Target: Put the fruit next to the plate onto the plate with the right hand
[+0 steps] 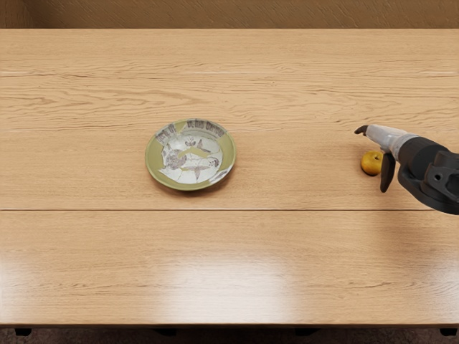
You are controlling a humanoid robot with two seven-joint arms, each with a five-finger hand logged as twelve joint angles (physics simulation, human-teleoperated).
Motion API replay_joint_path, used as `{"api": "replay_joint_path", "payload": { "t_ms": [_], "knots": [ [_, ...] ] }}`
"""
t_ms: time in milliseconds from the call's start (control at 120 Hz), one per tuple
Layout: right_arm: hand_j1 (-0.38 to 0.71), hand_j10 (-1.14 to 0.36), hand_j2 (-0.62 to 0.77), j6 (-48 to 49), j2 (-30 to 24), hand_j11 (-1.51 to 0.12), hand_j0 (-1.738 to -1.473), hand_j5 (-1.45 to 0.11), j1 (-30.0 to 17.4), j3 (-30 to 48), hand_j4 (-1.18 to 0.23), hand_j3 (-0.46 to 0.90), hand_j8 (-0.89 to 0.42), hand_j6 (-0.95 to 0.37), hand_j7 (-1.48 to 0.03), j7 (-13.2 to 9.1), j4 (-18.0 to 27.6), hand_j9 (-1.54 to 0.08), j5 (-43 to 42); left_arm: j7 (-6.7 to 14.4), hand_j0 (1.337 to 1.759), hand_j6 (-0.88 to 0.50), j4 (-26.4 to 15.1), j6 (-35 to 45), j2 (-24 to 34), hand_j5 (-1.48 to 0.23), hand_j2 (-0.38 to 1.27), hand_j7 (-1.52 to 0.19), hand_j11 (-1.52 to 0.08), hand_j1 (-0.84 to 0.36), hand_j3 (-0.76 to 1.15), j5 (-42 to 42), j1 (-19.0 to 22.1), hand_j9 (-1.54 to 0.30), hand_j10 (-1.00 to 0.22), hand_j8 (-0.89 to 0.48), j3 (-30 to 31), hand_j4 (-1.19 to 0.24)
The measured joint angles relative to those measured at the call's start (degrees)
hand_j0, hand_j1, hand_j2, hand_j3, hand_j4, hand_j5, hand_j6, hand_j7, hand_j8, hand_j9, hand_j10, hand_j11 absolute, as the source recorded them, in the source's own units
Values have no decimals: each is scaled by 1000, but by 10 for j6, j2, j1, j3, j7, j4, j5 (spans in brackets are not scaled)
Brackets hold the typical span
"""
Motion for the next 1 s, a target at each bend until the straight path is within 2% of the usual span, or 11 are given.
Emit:
{"api": "replay_joint_path", "payload": {
  "t_ms": [300,608,1000],
  "knots": [
    [-183,-145,-25,-3,20,-183,-1658,-183,-6,0,-146,0,-147,-148,-182,0,-23,-183,-1,0,1658,-21,0,0,0,-26,4,-26,-26,325,0,0,0,-26,-21,-21,0,-21],
    [-31,-272,-50,-9,26,-348,-1658,-349,-11,0,-273,0,-273,-275,-348,0,-27,-348,-7,0,1658,-21,0,0,0,-27,4,-26,-26,325,0,0,0,-26,-21,-21,0,-21],
    [21,-315,-51,-43,27,-405,-1658,-406,-31,1,-316,-10,-317,-318,-405,0,-23,-406,-44,0,1658,-21,0,0,0,-27,4,-26,-26,325,0,0,0,-26,-21,-21,0,-21]
  ]
}}
